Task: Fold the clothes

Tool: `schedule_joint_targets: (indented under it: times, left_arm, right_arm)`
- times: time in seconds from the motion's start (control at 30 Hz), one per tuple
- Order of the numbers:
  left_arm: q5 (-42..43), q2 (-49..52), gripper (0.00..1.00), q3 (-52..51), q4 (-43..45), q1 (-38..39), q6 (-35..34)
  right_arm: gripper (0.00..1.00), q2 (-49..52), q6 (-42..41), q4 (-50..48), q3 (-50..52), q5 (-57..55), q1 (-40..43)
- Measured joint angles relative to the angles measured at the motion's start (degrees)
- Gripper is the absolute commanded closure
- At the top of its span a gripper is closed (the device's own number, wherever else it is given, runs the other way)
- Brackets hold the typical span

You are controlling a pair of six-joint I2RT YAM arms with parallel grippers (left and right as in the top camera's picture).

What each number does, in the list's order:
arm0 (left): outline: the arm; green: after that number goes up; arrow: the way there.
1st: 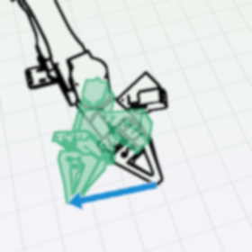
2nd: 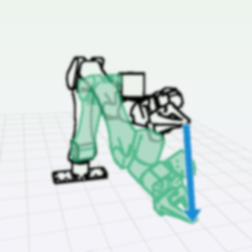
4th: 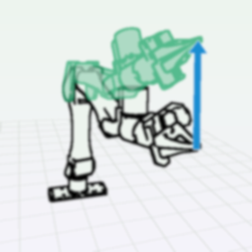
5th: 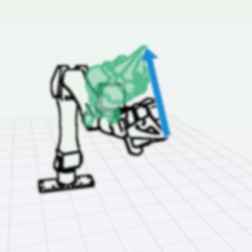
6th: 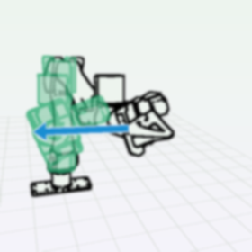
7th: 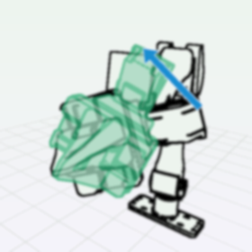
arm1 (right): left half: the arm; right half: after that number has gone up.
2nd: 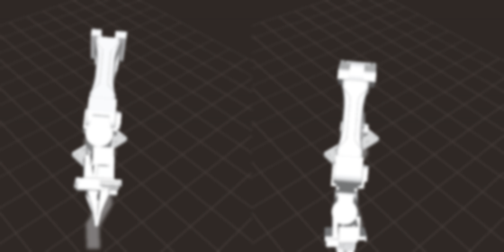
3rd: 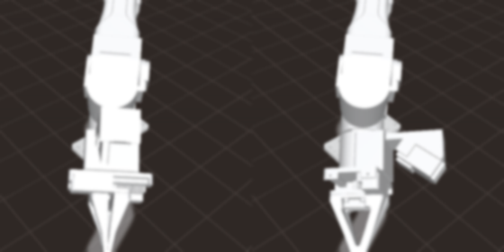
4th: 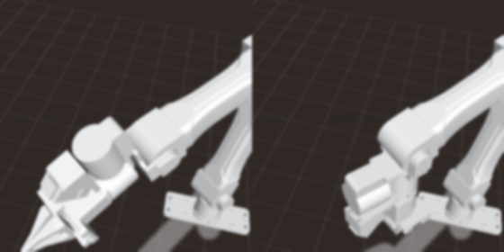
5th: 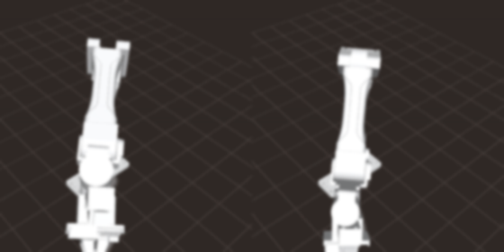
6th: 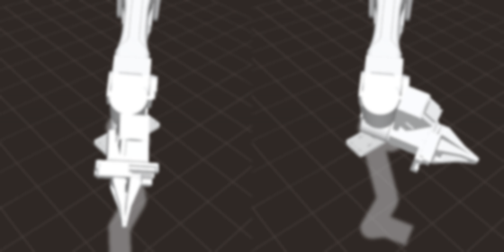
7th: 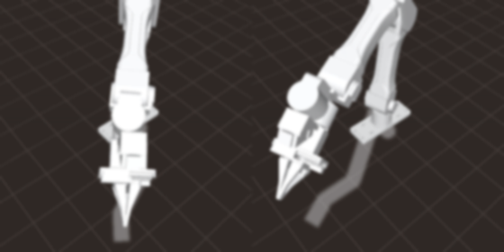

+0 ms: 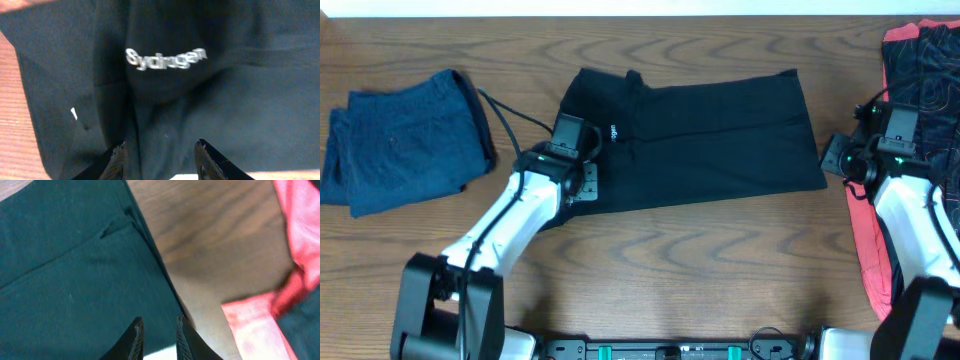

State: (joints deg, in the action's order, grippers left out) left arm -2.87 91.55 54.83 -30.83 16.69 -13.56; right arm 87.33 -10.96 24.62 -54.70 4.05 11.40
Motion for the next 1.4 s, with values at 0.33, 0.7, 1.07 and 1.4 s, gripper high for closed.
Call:
schedule_joint_targets:
  times: [0.33, 0.7, 1.07, 1.4]
  left_arm:
    - [5.35, 7.82, 0.55, 0.0, 1.57, -2.01, -0.15]
    - [4.9, 9.73, 0.55, 1.49, -3.1, -2.14, -0.15]
    - [4.39, 10.14, 0.55, 1.57, -16.44, -2.01, -0.17]
    - [4.66, 10.62, 0.56, 0.98, -22.4, -2.01, -0.15]
  right_arm:
    - [0.8, 11.91, 3.13, -5.18, 0.0, 4.7, 0.0]
    - [0.78, 15.15, 4.55, 1.33, -0.85, 2.05, -0.09]
    - [0.82, 14.69, 1.73, 13.57, -2.05, -7.23, -0.09]
    - [0.83, 14.6, -3.41, 23.34, -2.08, -11.28, -0.09]
